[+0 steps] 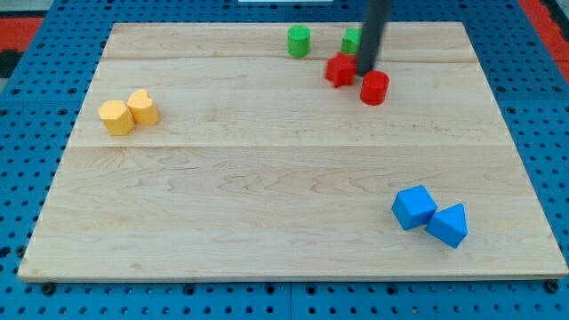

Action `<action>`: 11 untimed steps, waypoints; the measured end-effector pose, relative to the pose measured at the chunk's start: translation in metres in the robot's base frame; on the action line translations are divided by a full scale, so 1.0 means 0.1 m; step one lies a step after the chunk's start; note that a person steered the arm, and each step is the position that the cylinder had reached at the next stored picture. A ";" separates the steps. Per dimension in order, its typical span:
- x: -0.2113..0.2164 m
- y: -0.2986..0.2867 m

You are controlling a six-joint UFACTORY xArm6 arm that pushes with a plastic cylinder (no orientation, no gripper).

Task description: Move the green circle to the left of the green star

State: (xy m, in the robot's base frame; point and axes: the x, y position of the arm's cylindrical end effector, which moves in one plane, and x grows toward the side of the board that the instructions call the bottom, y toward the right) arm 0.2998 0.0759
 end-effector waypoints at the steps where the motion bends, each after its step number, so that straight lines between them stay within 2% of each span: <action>1: -0.42 -0.53; 3: -0.46 -1.30; 4: -0.71 -1.53; 5: -0.73 -1.13; 6: -0.79 -0.99; 7: -1.04 -1.04; 9: -0.54 -0.79; 10: -0.58 -0.91; 11: -0.58 -0.57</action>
